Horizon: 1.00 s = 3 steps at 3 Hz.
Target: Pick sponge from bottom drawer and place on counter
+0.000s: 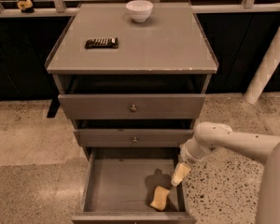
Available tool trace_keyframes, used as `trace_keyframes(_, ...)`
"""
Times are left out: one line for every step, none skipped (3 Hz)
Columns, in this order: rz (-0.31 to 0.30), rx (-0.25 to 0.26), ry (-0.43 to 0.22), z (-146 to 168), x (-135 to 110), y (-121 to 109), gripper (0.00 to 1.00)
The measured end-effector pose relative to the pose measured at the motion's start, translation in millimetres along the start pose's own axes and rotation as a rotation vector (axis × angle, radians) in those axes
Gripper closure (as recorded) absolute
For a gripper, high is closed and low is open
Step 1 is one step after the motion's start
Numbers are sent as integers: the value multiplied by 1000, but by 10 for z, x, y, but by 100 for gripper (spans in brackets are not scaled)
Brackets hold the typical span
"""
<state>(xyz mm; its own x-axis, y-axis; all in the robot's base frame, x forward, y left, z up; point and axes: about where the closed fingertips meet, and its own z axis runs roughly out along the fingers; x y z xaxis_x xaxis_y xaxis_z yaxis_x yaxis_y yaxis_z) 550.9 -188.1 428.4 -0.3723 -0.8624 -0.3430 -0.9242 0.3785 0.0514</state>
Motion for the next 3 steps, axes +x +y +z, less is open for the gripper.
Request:
trace_keyframes(50,-40,-8,667,275,-84,0)
trace_keyframes(102,-78,-1,1416,483,-233,0)
trace_keyframes(102,-78,-1,1417,484,-232,0)
